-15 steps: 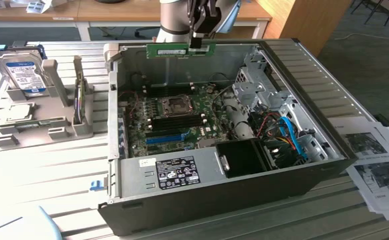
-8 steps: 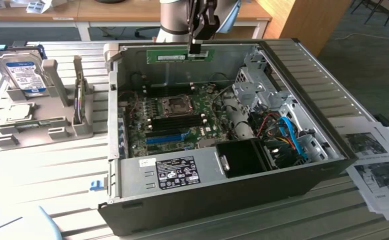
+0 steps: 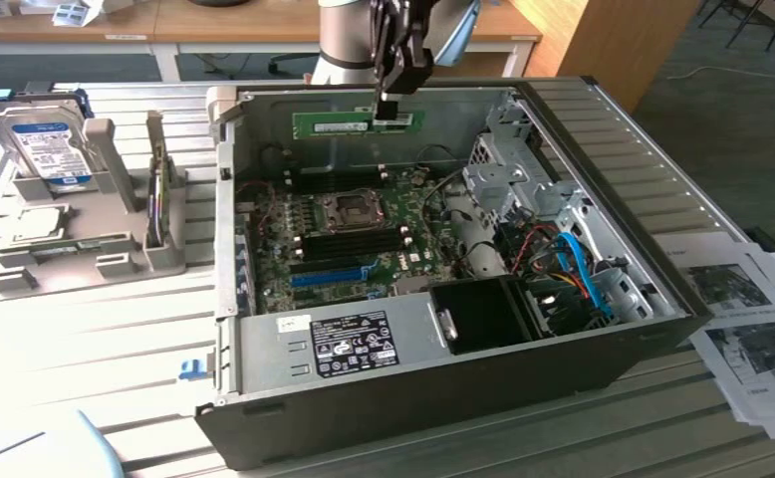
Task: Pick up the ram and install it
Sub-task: 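Insert the ram into the slot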
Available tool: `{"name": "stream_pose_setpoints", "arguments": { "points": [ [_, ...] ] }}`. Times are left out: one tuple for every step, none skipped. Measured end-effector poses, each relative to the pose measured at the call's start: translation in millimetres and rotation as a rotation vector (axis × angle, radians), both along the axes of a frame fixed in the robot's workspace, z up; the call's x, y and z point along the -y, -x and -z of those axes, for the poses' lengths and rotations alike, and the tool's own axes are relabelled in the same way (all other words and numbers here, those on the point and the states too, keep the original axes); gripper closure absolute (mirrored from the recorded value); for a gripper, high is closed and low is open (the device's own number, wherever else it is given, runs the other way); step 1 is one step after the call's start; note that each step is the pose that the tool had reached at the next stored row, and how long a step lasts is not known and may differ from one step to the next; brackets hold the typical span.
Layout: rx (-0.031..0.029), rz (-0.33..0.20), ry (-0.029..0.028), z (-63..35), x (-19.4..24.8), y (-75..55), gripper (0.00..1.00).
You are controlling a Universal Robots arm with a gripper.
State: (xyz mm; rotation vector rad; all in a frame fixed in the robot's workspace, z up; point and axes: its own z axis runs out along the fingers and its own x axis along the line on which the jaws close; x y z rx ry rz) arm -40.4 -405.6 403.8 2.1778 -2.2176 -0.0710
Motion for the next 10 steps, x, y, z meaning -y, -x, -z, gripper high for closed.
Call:
{"name": "stream_pose_setpoints", "arguments": {
  "points": [
    [0.0000,0.000,0.0001,1.8,0.0,0.0,0.89],
    [0.0000,0.000,0.0000,3.6,0.0,0.0,0.89],
    [0.0000,0.000,0.0000,5.4,0.0,0.0,0.89],
    [0.0000,0.000,0.0001,7.3,0.0,0.1,0.89],
    [-0.0001,0.000,0.0002,9.1,0.0,0.1,0.89],
    [0.0000,0.000,0.0001,11.0,0.0,0.1,0.89],
    [0.0000,0.000,0.0001,12.8,0.0,0.2,0.89],
    [0.0000,0.000,0.0000,14.6,0.0,0.2,0.89],
    [0.0000,0.000,0.0001,16.3,0.0,0.2,0.89],
    [0.0000,0.000,0.0000,18.2,0.0,0.3,0.89]
  ]
}}
